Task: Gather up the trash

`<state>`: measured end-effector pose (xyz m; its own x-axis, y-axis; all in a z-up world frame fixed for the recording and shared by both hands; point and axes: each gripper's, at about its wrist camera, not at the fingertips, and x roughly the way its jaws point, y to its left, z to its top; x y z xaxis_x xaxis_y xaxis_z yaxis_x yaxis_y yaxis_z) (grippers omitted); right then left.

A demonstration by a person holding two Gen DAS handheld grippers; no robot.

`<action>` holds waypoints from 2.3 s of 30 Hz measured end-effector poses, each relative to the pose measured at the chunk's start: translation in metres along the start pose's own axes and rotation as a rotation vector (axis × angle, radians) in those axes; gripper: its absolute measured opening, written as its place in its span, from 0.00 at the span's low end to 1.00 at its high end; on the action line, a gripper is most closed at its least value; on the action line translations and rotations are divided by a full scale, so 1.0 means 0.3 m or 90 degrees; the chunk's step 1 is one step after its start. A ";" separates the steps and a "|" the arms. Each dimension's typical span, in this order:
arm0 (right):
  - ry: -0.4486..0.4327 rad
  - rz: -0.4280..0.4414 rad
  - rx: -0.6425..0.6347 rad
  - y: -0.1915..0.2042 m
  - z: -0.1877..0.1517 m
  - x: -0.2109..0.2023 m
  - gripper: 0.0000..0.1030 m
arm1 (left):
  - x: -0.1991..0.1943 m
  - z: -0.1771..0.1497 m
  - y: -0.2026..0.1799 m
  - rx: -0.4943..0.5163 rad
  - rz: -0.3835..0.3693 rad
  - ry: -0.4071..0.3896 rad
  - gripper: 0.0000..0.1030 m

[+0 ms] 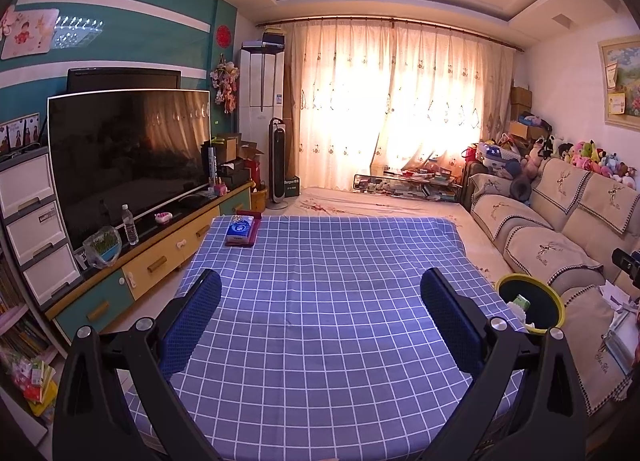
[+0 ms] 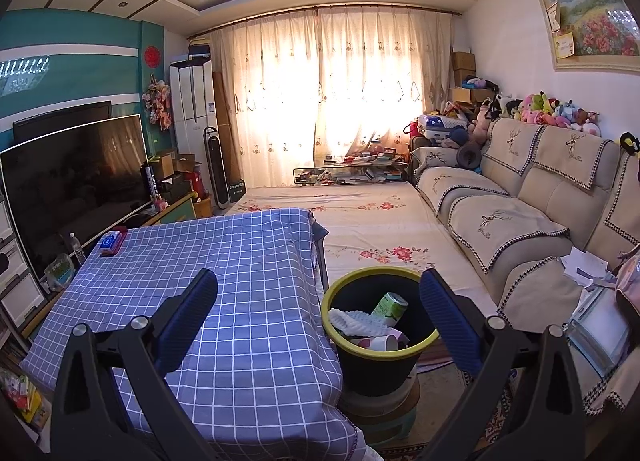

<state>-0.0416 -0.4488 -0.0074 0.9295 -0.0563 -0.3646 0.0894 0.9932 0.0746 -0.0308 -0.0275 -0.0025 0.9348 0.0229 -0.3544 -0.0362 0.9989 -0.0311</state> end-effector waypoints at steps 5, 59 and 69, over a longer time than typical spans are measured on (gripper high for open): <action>0.002 0.000 0.001 0.004 -0.001 0.007 0.93 | 0.001 -0.001 -0.001 0.001 0.002 0.003 0.95; 0.017 0.009 0.000 0.011 -0.023 0.041 0.93 | 0.055 -0.014 -0.005 0.001 -0.027 0.024 0.95; 0.033 0.012 -0.004 0.022 -0.040 0.085 0.93 | 0.118 -0.023 0.008 0.003 -0.019 0.033 0.95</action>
<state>-0.0216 -0.4426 -0.0272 0.9111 -0.0325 -0.4110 0.0697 0.9947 0.0757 -0.0003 -0.0245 -0.0215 0.9159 -0.0092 -0.4013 -0.0068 0.9992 -0.0384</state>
